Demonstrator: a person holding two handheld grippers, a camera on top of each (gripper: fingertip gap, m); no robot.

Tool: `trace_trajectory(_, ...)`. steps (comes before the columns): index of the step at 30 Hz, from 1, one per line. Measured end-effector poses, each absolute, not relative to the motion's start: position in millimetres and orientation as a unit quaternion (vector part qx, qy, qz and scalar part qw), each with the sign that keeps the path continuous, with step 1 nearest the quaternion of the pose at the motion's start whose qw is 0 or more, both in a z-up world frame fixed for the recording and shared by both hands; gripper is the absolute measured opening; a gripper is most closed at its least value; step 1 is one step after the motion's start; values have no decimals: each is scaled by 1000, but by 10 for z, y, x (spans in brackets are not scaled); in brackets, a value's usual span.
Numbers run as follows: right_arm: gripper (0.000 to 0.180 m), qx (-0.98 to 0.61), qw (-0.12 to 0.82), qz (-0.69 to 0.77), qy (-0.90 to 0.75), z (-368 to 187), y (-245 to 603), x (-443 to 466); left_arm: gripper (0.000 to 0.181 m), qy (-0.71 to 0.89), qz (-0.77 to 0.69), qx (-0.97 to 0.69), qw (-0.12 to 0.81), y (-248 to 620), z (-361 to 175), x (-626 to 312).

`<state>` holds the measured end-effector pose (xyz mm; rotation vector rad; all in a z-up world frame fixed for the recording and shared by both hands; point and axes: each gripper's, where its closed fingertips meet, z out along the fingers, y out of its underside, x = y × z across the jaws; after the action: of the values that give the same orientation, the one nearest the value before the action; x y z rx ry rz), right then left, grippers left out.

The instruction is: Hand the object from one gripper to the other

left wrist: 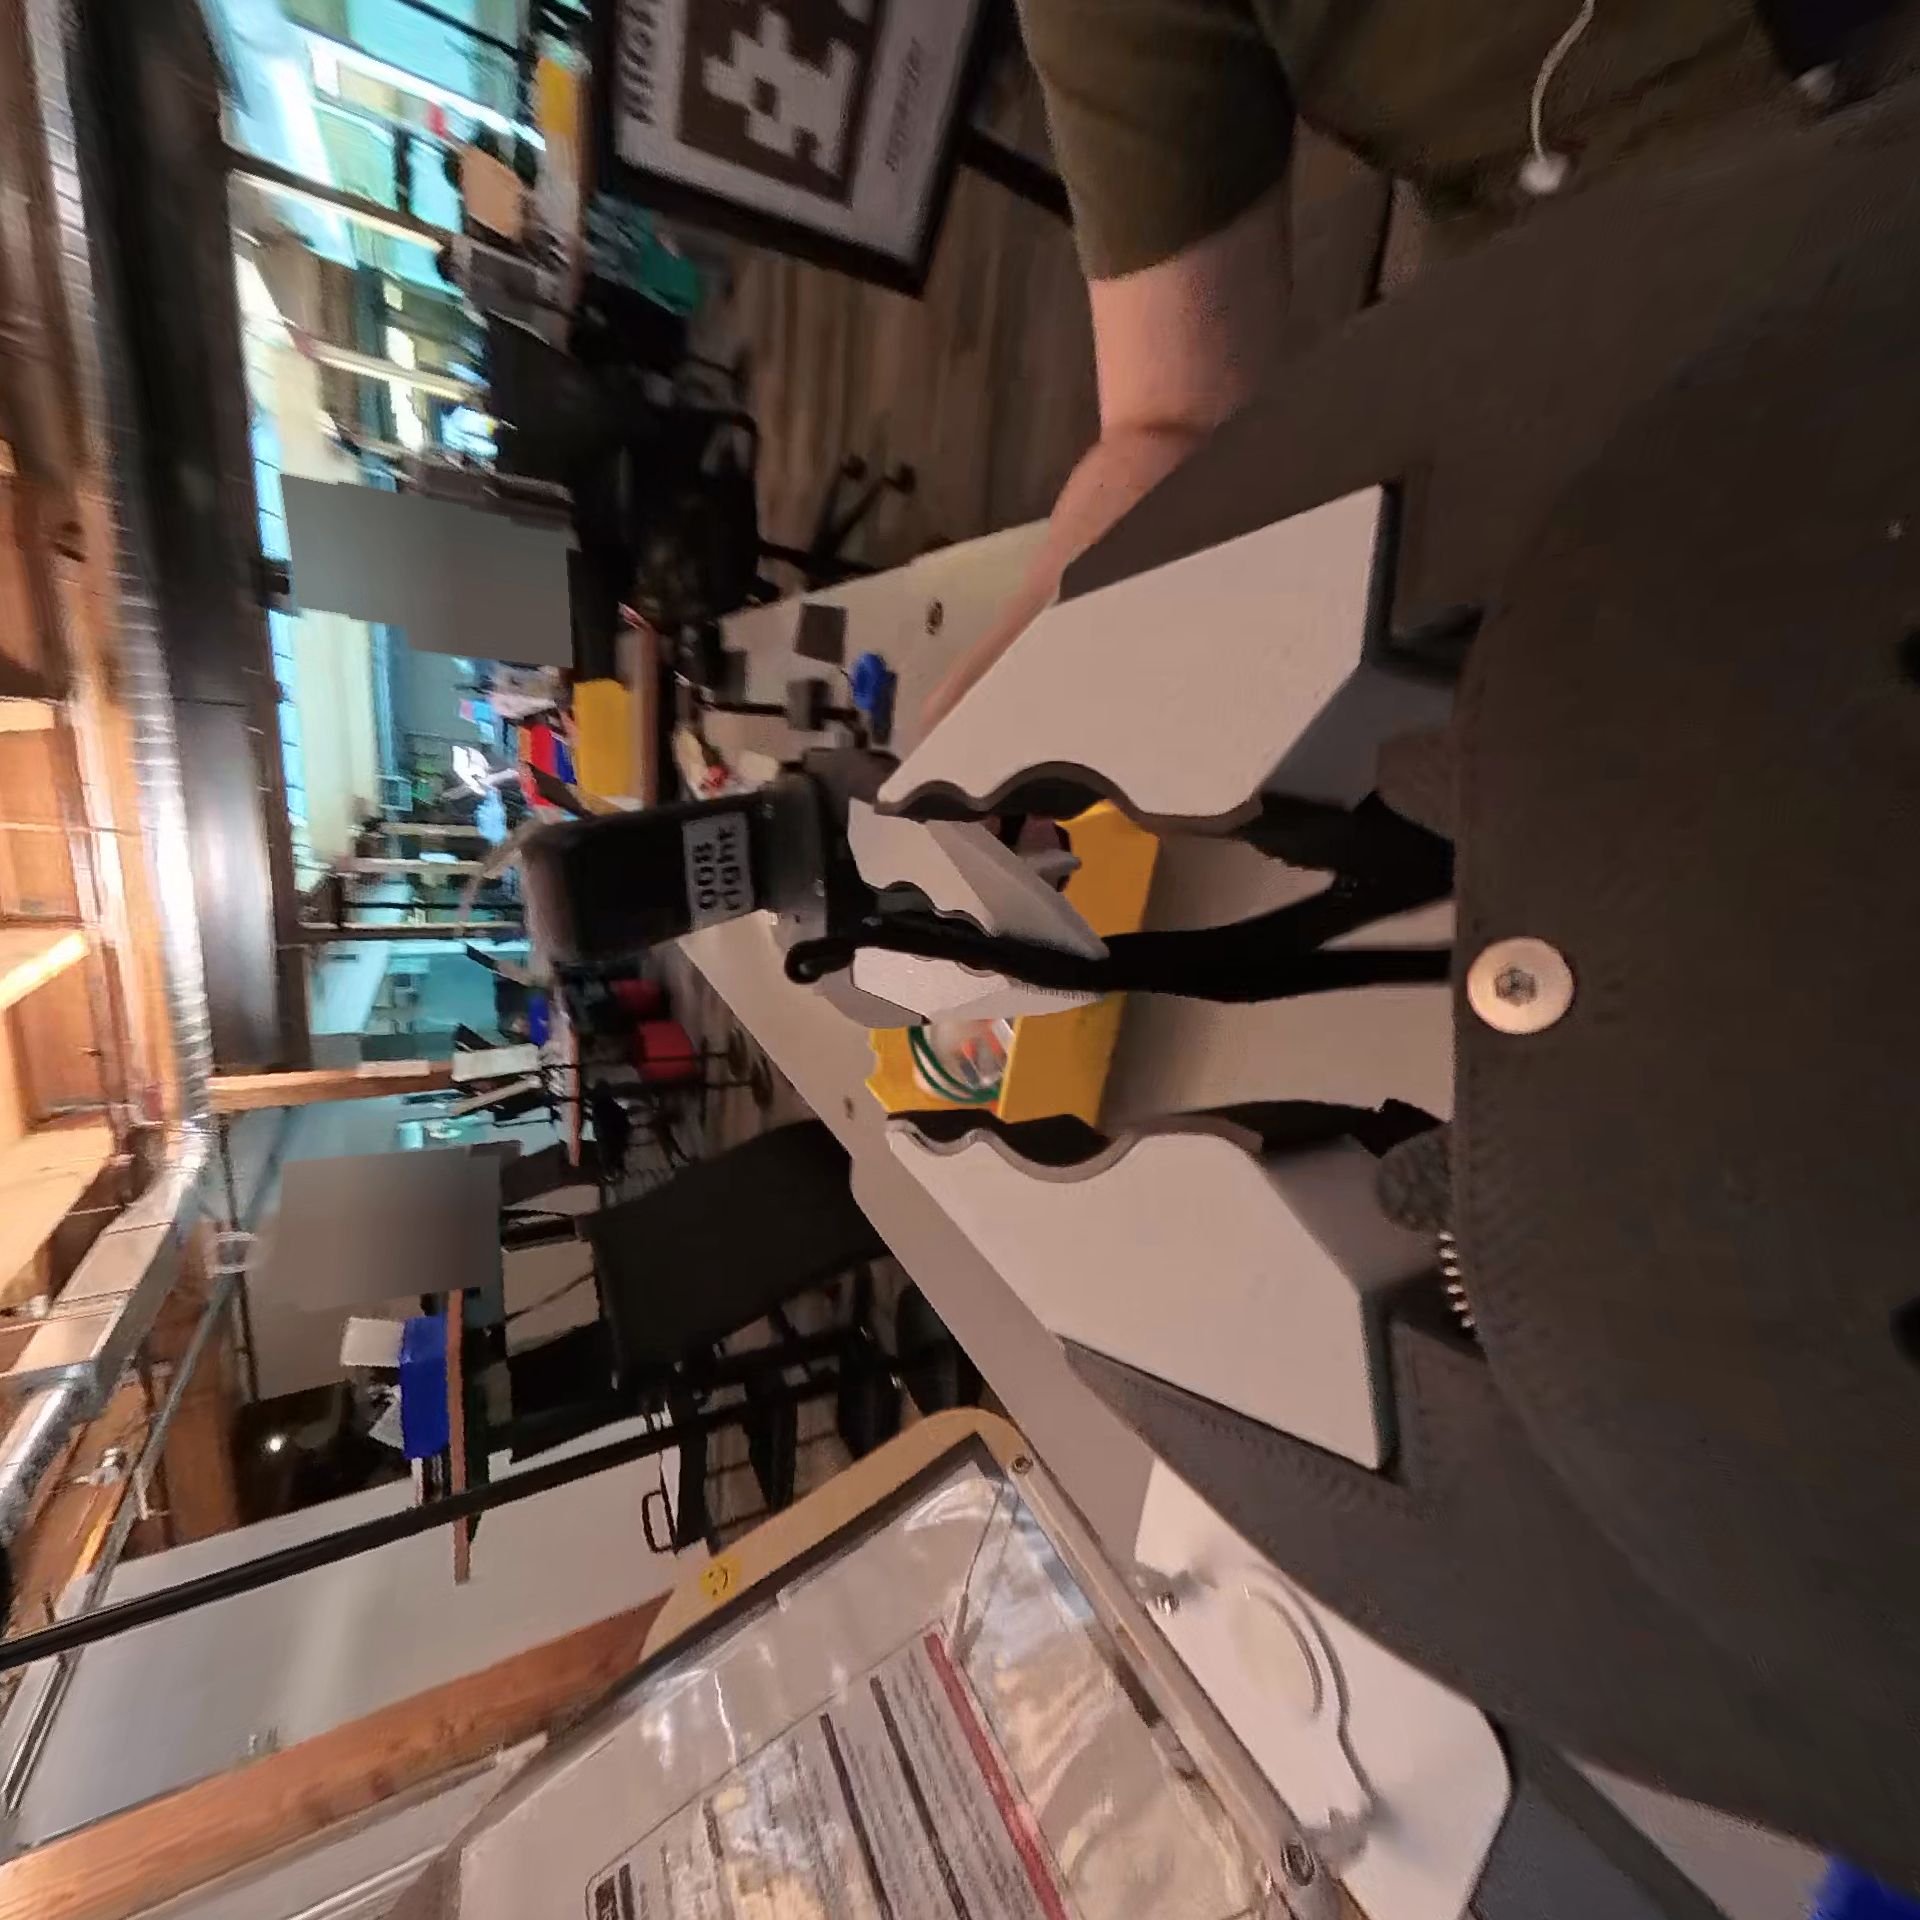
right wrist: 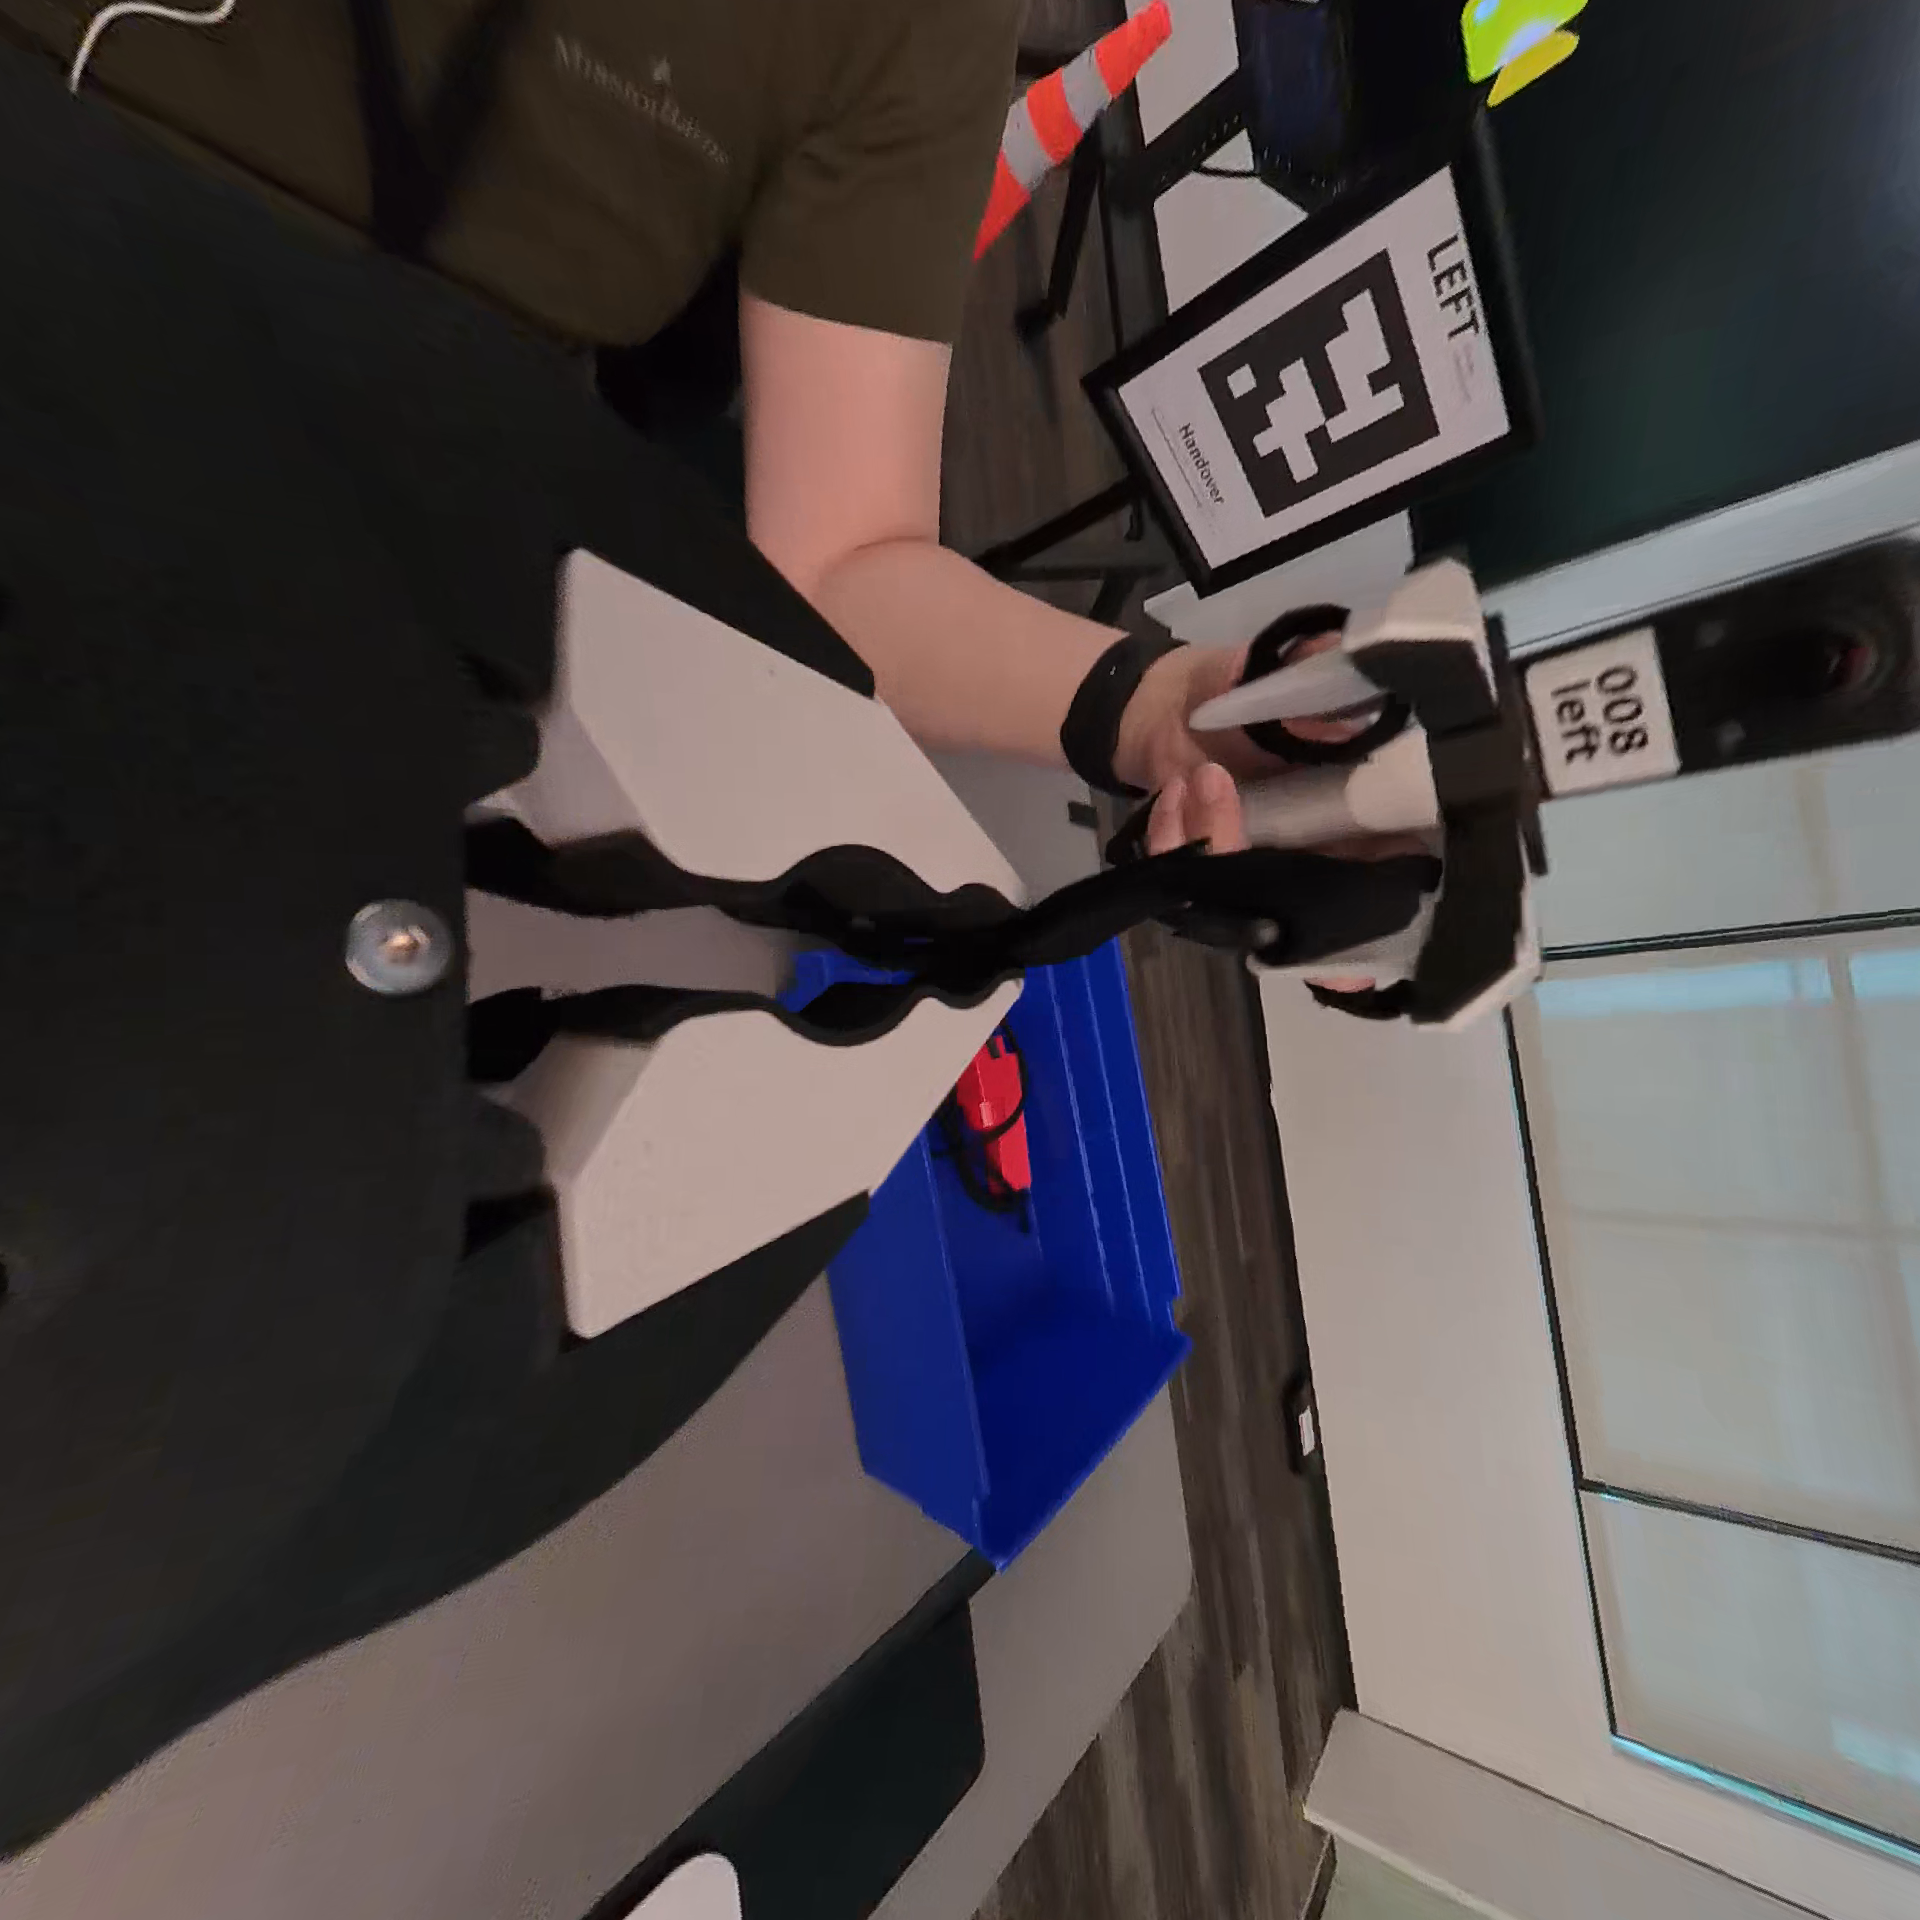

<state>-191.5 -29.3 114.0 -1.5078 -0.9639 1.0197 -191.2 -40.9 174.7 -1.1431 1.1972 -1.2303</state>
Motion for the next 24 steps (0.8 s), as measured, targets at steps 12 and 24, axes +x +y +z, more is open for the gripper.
trace_trajectory(12, 4, -642, 503, 364, -450, 916, -289, -2038, 12, 523, -498, -509, 468, -479, 1486, -1601)
trace_trajectory(24, 47, -415, 730, 57, -540, 1290, -295, -1802, 5, 432, -649, -514, 358, -409, 1693, -1893)
